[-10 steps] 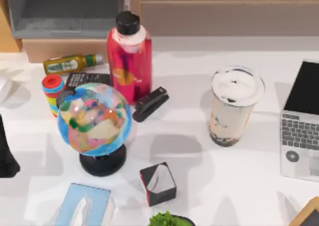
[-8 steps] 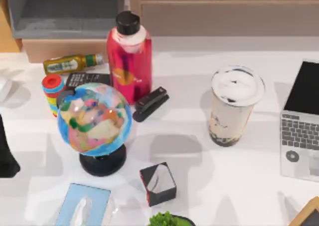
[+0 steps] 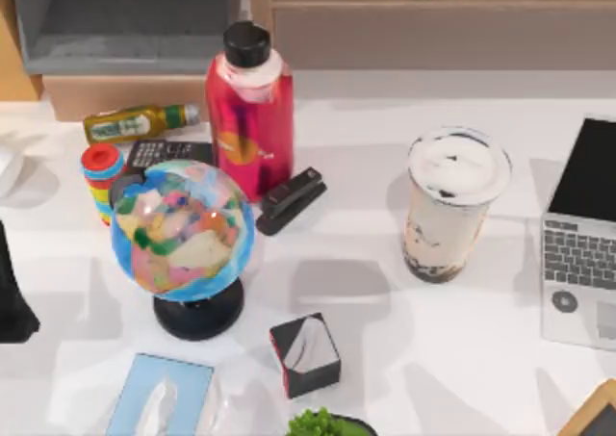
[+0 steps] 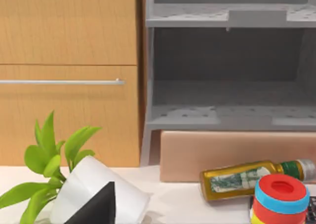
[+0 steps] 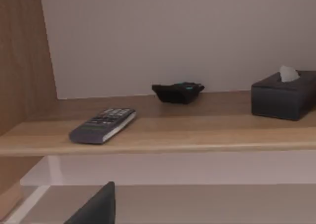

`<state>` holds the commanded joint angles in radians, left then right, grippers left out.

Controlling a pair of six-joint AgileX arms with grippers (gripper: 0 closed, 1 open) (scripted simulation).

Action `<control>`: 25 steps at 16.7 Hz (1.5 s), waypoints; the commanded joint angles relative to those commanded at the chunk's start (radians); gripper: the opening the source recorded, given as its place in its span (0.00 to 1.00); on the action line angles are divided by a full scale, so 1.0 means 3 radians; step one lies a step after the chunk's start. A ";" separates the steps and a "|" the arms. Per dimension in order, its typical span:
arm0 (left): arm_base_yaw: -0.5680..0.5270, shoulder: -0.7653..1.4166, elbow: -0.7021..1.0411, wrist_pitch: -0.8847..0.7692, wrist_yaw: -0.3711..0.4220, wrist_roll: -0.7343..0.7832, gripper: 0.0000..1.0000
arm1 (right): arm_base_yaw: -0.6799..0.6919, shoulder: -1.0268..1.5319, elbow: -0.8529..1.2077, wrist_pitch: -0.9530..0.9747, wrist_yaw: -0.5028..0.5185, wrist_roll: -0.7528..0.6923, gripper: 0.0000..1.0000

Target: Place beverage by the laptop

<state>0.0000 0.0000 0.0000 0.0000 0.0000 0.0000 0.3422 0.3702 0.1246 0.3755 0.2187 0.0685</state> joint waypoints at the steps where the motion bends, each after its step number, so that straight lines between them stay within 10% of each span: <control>1: 0.0000 0.0000 0.0000 0.0000 0.0000 0.0000 1.00 | 0.0235 0.0307 0.0070 0.0291 0.0166 0.0044 1.00; 15: 0.0000 0.0000 0.0000 0.0000 0.0000 0.0000 1.00 | 0.2413 0.4824 0.0634 0.3188 0.2740 0.0478 1.00; 25: 0.0000 0.0000 0.0000 0.0000 0.0000 0.0000 1.00 | 0.2466 0.5139 0.0641 0.3244 0.2965 0.0481 1.00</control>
<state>0.0000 0.0000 0.0000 0.0000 0.0000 0.0000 1.0821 1.9119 0.3170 1.3486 1.1083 0.2127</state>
